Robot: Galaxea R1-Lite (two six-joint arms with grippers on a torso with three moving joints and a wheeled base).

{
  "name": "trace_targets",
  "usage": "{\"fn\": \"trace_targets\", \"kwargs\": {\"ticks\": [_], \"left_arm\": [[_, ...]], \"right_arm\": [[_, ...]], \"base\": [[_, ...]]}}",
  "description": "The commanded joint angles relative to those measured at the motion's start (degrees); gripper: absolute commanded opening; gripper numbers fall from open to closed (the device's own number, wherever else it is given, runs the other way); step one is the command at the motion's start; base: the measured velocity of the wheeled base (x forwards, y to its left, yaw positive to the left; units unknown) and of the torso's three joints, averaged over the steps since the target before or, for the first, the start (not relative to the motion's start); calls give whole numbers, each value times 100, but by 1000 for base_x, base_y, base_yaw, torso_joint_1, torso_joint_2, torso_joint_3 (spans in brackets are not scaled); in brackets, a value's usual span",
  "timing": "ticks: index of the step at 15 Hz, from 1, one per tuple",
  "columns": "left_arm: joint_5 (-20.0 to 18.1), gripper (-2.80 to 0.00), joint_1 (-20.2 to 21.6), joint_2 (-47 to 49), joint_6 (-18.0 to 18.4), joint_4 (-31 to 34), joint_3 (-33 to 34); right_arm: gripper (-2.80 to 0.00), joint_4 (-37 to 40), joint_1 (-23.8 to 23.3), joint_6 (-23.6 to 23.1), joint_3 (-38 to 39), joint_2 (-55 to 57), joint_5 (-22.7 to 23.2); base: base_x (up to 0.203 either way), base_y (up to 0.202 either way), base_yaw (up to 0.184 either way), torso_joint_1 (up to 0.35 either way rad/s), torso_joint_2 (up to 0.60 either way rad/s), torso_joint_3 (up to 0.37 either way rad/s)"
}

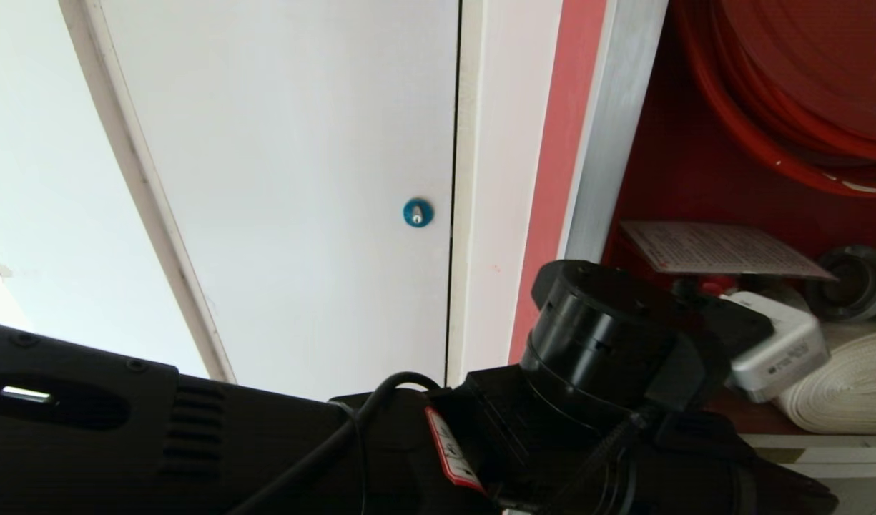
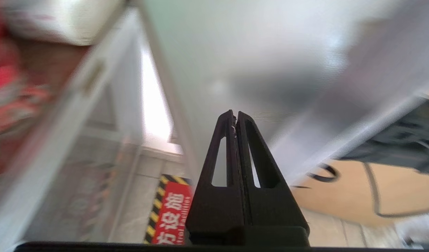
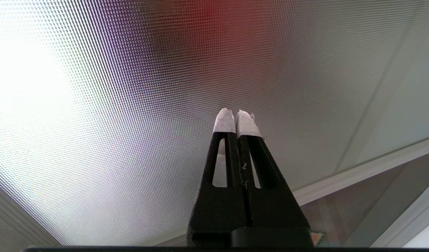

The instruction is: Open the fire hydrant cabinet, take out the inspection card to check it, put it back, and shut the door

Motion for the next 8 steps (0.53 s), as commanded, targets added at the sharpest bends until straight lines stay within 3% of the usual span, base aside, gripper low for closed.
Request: {"fn": "trace_targets", "kwargs": {"ticks": [1, 8], "left_arm": [[-31, -280, 302, 33, -13, -15, -3], [-48, -280, 1842, -6, 17, -7, 364]], "right_arm": [[-280, -2, 6, 0, 9, 9, -9], [-280, -2, 1, 0, 9, 9, -9]], "base": [[0, 0, 0, 0, 0, 0], [0, 0, 0, 0, 0, 0]]}}
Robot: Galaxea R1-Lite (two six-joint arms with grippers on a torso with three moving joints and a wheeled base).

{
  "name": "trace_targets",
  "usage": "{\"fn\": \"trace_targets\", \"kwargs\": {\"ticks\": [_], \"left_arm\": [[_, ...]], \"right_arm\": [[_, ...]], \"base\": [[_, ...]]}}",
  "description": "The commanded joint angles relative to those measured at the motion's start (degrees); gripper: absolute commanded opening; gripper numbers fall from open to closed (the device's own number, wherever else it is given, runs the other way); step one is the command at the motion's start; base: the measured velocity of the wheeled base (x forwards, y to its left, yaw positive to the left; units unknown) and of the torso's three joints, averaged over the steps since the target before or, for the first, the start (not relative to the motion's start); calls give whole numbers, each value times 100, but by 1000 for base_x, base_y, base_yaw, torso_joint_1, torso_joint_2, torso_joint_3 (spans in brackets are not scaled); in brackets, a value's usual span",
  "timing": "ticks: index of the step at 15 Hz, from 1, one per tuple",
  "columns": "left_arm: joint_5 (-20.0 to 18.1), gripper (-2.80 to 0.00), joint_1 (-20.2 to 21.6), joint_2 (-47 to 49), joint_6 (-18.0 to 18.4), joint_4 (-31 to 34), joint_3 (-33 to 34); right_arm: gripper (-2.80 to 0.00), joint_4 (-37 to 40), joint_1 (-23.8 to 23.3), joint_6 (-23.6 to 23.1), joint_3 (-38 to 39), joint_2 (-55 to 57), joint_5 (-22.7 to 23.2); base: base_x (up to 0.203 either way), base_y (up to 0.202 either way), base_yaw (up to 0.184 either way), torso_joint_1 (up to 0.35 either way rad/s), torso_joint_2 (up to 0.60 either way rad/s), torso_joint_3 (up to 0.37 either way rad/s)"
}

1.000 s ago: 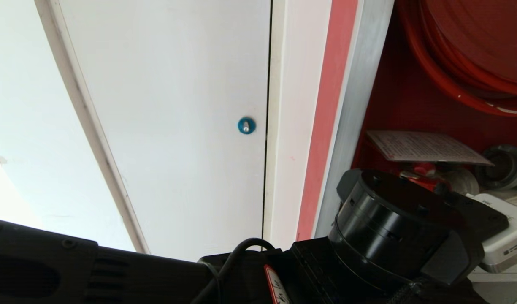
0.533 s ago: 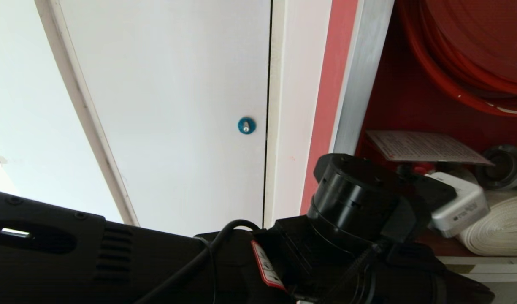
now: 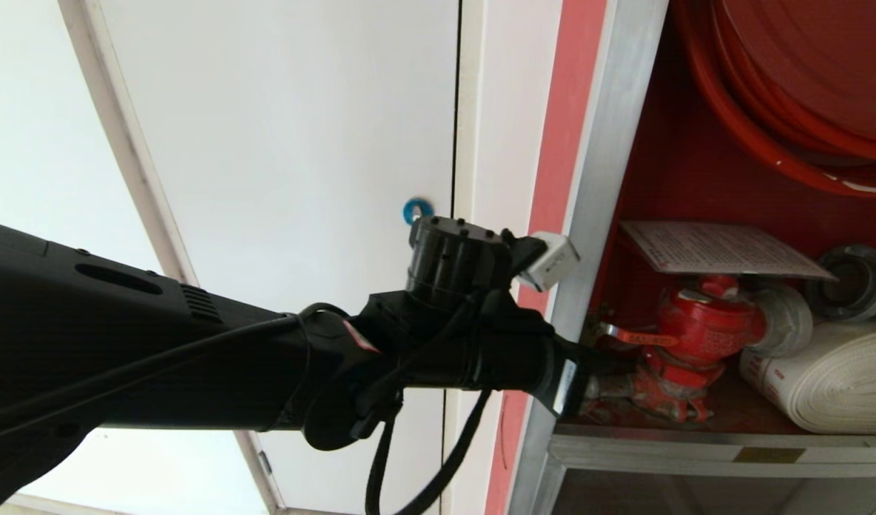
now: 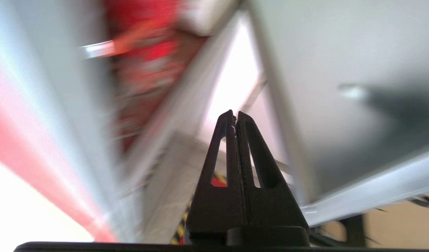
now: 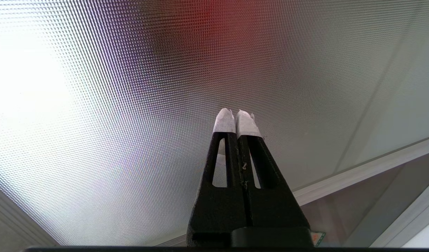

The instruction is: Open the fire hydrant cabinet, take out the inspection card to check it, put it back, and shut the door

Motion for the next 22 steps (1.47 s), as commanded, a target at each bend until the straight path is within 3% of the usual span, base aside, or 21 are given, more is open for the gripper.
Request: {"fn": "trace_targets", "kwargs": {"ticks": [1, 9, 12, 15, 19, 22], "left_arm": [[-7, -280, 445, -44, 20, -15, 193], [-24, -280, 2305, -1345, 328, -23, 1595], [-36, -280, 2761, -2014, 436, -30, 2283], [4, -280, 3058, -2962, 689, -26, 2863], [51, -280, 3816, -4414, 748, -1, 3471], [481, -280, 4442, -5738, 767, 229, 3716]], "right_arm": [[-280, -2, 0, 3, 9, 9, -2], [-280, -2, 8, 3, 9, 9, -2], [-280, -2, 0, 3, 9, 9, -2], [-280, -2, 3, 3, 9, 9, -2], [-280, -2, 1, 3, 9, 9, -2], [-280, -2, 9, 3, 9, 9, -2]], "base": [[0, 0, 0, 0, 0, 0], [0, 0, 0, 0, 0, 0], [0, 0, 0, 0, 0, 0], [0, 0, 0, 0, 0, 0], [0, 0, 0, 0, 0, 0], [0, 0, 0, 0, 0, 0]]}}
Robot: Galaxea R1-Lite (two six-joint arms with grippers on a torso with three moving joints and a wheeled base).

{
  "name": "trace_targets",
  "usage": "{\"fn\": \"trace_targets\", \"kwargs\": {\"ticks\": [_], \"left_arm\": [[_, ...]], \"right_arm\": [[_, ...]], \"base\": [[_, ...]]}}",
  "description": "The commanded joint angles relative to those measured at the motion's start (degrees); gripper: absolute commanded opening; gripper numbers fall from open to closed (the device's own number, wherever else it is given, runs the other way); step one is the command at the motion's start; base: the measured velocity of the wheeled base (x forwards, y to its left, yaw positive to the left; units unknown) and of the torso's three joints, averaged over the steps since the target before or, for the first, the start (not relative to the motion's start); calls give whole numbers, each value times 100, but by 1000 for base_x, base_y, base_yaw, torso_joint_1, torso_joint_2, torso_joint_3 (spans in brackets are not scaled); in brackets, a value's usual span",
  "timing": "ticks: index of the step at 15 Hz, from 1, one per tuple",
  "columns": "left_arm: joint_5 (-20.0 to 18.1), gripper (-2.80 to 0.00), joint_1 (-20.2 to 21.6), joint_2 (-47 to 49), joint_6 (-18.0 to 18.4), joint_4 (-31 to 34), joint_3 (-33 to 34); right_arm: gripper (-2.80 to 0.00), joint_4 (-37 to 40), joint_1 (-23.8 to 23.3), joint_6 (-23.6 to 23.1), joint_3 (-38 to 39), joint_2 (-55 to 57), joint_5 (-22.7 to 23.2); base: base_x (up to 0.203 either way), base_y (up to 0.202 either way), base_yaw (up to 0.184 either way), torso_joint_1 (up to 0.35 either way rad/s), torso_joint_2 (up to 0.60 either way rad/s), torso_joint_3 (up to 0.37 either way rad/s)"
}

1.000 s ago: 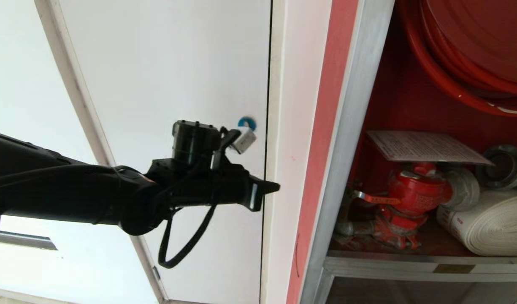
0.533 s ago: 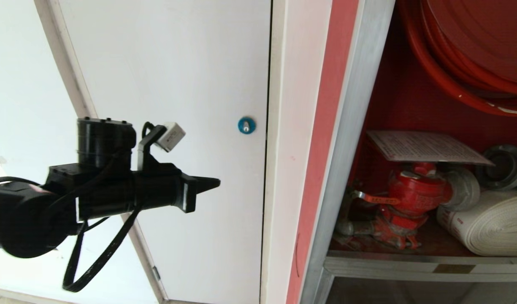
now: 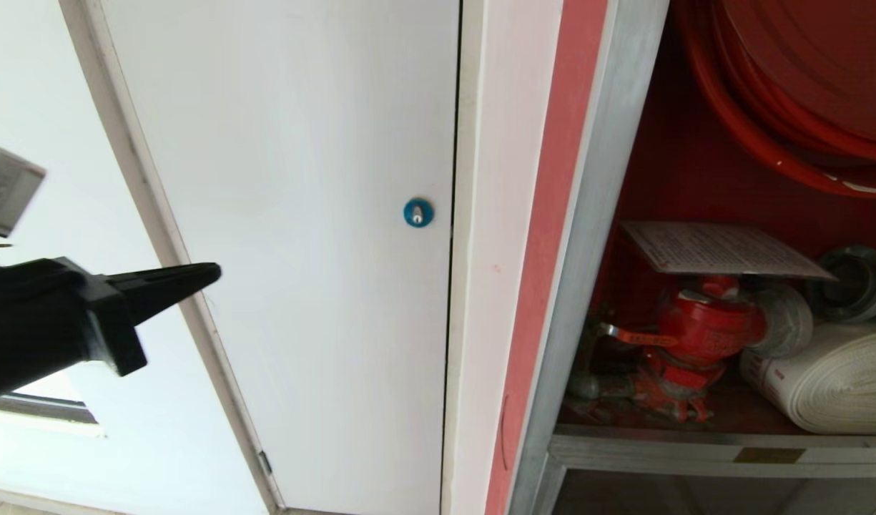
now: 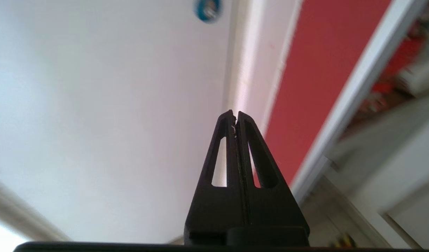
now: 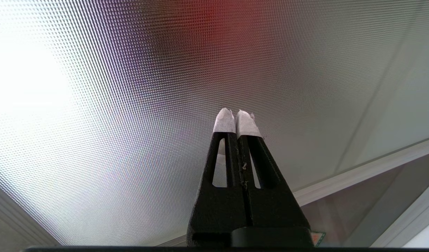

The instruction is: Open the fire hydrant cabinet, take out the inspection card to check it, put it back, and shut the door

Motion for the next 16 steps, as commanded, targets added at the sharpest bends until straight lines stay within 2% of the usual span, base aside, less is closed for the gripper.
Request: {"fn": "trace_targets", "kwargs": {"ticks": [1, 4, 7, 9, 12, 16], "left_arm": [[285, -280, 422, -1115, 20, 230, 107], [661, -280, 1119, -2267, 367, 867, 77], [698, -280, 1264, -3046, 520, 1539, 79], [645, -280, 1157, -3753, 534, 2078, 163], [668, -280, 705, -4520, 521, 2664, 475], [877, -280, 673, -5320, 534, 2892, 1089]], "right_arm": [[-280, -3, 5, 0, 9, 9, 0], [-280, -3, -2, 0, 9, 9, 0], [-280, -3, 6, 0, 9, 9, 0], [-280, -3, -2, 0, 9, 9, 0], [-280, -3, -2, 0, 9, 9, 0], [-280, -3, 6, 0, 9, 9, 0]], "base": [[0, 0, 0, 0, 0, 0], [0, 0, 0, 0, 0, 0], [0, 0, 0, 0, 0, 0], [0, 0, 0, 0, 0, 0], [0, 0, 0, 0, 0, 0], [0, 0, 0, 0, 0, 0]]}}
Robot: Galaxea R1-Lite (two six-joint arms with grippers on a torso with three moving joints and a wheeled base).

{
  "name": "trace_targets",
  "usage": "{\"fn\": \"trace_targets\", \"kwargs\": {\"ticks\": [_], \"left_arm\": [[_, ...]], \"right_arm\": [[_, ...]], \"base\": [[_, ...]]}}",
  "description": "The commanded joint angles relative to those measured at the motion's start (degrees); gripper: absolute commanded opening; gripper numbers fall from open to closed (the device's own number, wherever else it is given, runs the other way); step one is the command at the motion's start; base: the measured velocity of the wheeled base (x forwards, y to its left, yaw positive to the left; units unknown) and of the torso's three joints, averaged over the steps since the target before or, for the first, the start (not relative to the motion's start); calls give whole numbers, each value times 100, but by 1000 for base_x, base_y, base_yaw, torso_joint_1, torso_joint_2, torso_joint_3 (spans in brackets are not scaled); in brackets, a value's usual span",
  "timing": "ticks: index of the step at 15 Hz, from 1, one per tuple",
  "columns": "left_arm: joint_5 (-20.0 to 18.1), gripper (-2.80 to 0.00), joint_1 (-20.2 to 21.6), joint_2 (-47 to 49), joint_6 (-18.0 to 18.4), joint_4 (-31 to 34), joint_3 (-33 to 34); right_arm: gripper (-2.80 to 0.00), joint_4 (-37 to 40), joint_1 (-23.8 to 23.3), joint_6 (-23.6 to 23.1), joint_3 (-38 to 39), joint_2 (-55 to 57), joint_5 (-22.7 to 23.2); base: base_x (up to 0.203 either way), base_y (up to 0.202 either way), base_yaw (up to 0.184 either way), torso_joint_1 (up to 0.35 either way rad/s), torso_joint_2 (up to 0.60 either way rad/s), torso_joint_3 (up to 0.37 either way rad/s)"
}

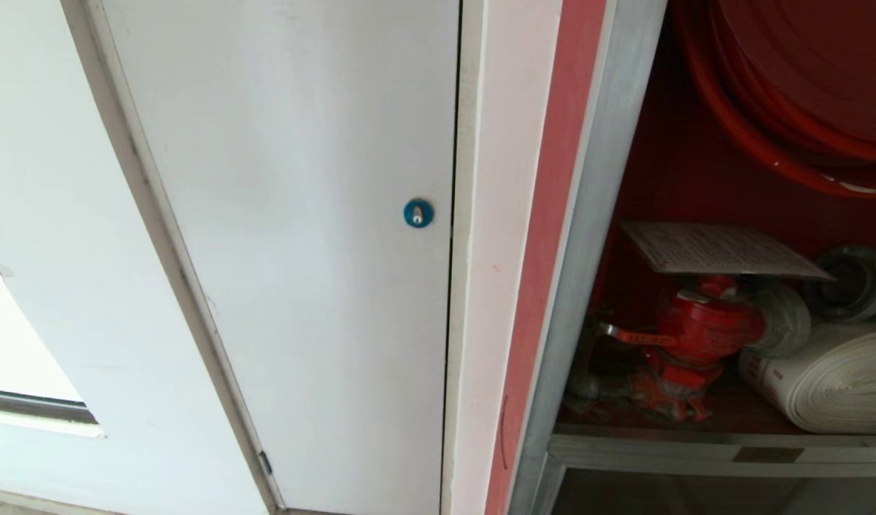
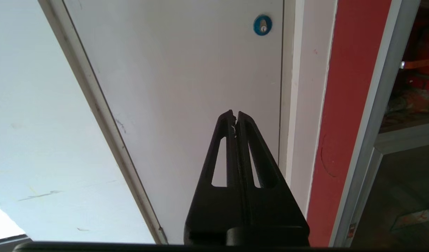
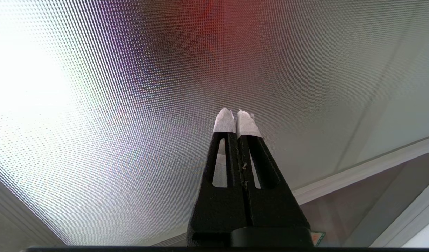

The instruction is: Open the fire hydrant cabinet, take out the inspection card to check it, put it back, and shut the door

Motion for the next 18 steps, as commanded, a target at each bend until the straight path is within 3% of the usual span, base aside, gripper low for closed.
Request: {"fn": "trace_targets", "kwargs": {"ticks": [1, 5, 7, 12, 15, 18], "left_arm": [[56, -280, 17, -434, 6, 1, 230], [167, -280, 53, -1352, 13, -8, 1110], [543, -280, 55, -1411, 20, -33, 1497], [1050, -280, 55, -1413, 226, -272, 2476], [1118, -280, 57, -1413, 338, -688, 2900], [1156, -280, 55, -1413, 149, -605, 2923]], "right_arm": [[-280, -2, 6, 2, 9, 9, 0], [-280, -2, 0, 2, 9, 9, 0], [-280, -2, -2, 2, 9, 9, 0], [-280, -2, -2, 10, 9, 9, 0], [-280, -2, -2, 2, 9, 9, 0], [-280, -2, -2, 2, 9, 9, 0]], "base": [[0, 0, 0, 0, 0, 0], [0, 0, 0, 0, 0, 0], [0, 0, 0, 0, 0, 0], [0, 0, 0, 0, 0, 0], [0, 0, 0, 0, 0, 0], [0, 0, 0, 0, 0, 0]]}}
